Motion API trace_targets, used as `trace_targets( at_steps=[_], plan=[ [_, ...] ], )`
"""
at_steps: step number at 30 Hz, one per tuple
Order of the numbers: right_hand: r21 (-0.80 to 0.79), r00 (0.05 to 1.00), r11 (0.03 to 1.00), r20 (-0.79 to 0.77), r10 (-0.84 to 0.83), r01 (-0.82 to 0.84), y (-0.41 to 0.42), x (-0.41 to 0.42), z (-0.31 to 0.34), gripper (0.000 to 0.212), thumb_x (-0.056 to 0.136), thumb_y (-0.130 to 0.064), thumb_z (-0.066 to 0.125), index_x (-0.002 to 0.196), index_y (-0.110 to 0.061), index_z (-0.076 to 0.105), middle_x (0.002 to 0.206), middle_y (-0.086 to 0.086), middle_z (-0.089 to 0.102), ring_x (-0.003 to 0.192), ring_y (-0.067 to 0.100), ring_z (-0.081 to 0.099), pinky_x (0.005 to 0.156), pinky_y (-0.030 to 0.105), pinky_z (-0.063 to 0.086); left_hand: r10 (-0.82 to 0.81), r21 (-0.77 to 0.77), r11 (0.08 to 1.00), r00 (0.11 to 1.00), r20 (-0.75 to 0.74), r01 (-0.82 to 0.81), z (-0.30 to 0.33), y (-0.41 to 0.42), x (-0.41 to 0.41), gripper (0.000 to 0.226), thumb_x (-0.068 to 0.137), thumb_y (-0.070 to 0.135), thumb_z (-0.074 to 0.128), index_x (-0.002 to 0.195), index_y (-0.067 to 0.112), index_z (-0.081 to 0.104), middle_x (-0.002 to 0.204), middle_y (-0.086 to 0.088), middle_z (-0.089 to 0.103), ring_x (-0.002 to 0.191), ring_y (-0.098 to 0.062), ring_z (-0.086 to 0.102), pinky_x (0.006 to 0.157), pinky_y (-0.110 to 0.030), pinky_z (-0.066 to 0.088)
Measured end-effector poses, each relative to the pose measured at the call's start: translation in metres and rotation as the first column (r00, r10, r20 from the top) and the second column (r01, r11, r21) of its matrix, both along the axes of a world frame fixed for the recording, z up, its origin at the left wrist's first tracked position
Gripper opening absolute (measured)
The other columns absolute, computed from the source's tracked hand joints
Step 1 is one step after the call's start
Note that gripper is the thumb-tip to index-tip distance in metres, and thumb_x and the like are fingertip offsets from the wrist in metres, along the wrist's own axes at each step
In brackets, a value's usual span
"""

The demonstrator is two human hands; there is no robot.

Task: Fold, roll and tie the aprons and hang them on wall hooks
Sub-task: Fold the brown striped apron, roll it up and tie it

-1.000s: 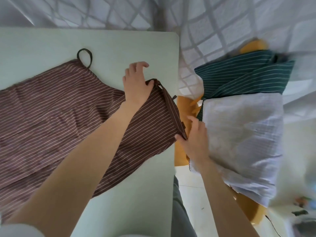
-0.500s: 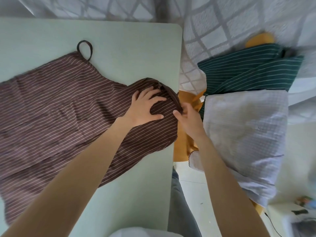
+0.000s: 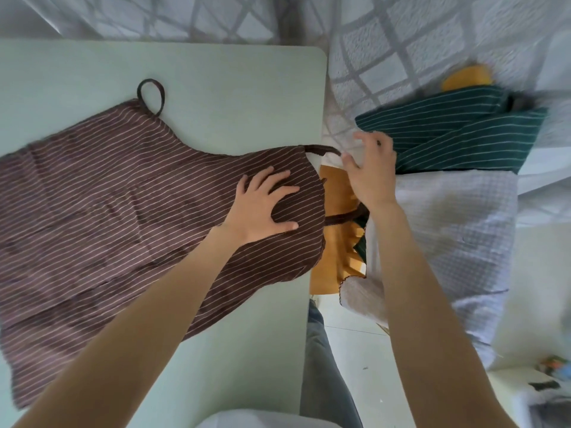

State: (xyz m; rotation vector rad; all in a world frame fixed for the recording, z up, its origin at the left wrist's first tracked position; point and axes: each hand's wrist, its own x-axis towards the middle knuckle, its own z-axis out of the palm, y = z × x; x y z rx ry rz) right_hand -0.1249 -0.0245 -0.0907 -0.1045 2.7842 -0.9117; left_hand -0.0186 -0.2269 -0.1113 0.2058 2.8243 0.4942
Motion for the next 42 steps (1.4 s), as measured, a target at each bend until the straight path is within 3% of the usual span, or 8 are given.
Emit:
trace_targets(
  at_steps=[5, 9, 16, 19, 23, 31, 36, 42],
  plan=[
    [-0.279, 0.967, 0.958, 0.254, 0.006, 0.067, 0.007, 0.054, -0.01, 0.034, 0.095, -0.035, 0.049, 0.126, -0.02, 0.049, 0.113, -0.012, 0.049, 0.104, 0.003, 0.049, 0.086, 0.014, 0.039, 0.167, 0.033, 0.986, 0.949, -0.267, -0.165, 0.002, 0.002, -0.012, 0.043, 0.09, 0.043, 0.049, 0.128, 0.024, 0.052, 0.137, -0.001, 0.048, 0.128, -0.021, 0.041, 0.105, -0.046, 0.029],
    [-0.375, 0.868, 0.919, 0.489, 0.084, 0.122, -0.001, 0.095, -0.021, 0.045, 0.094, -0.044, 0.048, 0.131, -0.022, 0.04, 0.102, -0.012, 0.054, 0.093, 0.005, 0.058, 0.069, 0.012, 0.044, 0.209, -0.036, 0.977, 0.978, -0.027, -0.209, -0.005, 0.005, -0.021, 0.054, 0.089, 0.051, 0.048, 0.139, 0.031, 0.039, 0.153, 0.001, 0.025, 0.143, -0.024, 0.013, 0.112, -0.057, 0.007],
    [-0.192, 0.983, 0.981, 0.186, 0.007, 0.029, 0.01, 0.125, -0.014, 0.046, 0.088, -0.021, 0.061, 0.129, -0.023, 0.041, 0.121, -0.004, 0.055, 0.105, 0.01, 0.054, 0.086, 0.016, 0.045, 0.03, 0.164, 0.986, 0.994, -0.104, -0.013, 0.0, 0.018, -0.016, 0.035, 0.089, 0.038, 0.047, 0.116, 0.023, 0.062, 0.119, -0.001, 0.058, 0.11, -0.021, 0.051, 0.093, -0.044, 0.043],
    [0.098, 0.985, 0.992, 0.158, 0.066, -0.082, 0.014, 0.133, -0.023, 0.057, 0.084, -0.021, 0.066, 0.134, -0.023, 0.038, 0.138, 0.005, 0.039, 0.125, 0.023, 0.037, 0.104, 0.034, 0.035, 0.105, 0.235, 0.969, 0.987, -0.123, -0.074, 0.005, 0.016, -0.001, 0.03, 0.091, 0.025, 0.055, 0.121, 0.021, 0.059, 0.125, -0.001, 0.055, 0.115, -0.02, 0.049, 0.099, -0.039, 0.041],
    [0.028, 0.987, 0.988, -0.049, 0.152, -0.15, 0.0, 0.16, -0.006, 0.036, 0.086, -0.024, 0.062, 0.121, -0.018, 0.056, 0.126, 0.006, 0.054, 0.116, 0.024, 0.047, 0.099, 0.038, 0.042, 0.32, 0.312, 0.915, 0.931, -0.174, -0.257, 0.031, -0.007, 0.063, 0.026, 0.091, 0.02, 0.057, 0.117, 0.019, 0.061, 0.122, 0.001, 0.058, 0.114, -0.013, 0.049, 0.099, -0.025, 0.038],
    [0.126, 0.632, 0.643, -0.117, 0.766, -0.755, -0.078, 0.275, 0.003, 0.035, 0.075, -0.025, 0.076, 0.107, -0.019, 0.066, 0.101, 0.004, 0.063, 0.093, 0.024, 0.056, 0.077, 0.037, 0.044, 0.513, 0.145, 0.857, 0.845, -0.152, -0.494, 0.039, -0.072, 0.281, 0.025, 0.085, 0.038, 0.058, 0.095, 0.015, 0.063, 0.093, 0.0, 0.064, 0.086, -0.018, 0.057, 0.077, -0.029, 0.045],
    [0.398, 0.628, 0.612, -0.109, 0.771, -0.683, -0.114, 0.303, -0.008, 0.042, 0.071, -0.033, 0.077, 0.108, -0.019, 0.065, 0.103, 0.011, 0.061, 0.088, 0.03, 0.056, 0.08, 0.044, 0.046, 0.684, -0.131, 0.712, 0.723, -0.093, -0.69, 0.018, -0.099, 0.377, 0.031, 0.075, 0.015, 0.073, 0.105, 0.016, 0.063, 0.111, -0.007, 0.062, 0.106, -0.03, 0.055, 0.097, -0.049, 0.036],
    [0.484, 0.616, 0.607, -0.165, 0.77, -0.63, -0.135, 0.302, -0.008, 0.026, 0.074, -0.006, 0.073, 0.096, -0.017, 0.066, 0.091, 0.011, 0.061, 0.086, 0.031, 0.057, 0.084, 0.047, 0.041, 0.763, -0.083, 0.629, 0.634, -0.123, -0.773, 0.009, -0.134, 0.391, 0.014, 0.087, 0.02, 0.062, 0.1, 0.017, 0.064, 0.108, -0.005, 0.063, 0.106, -0.028, 0.055, 0.101, -0.047, 0.033]
  ],
)
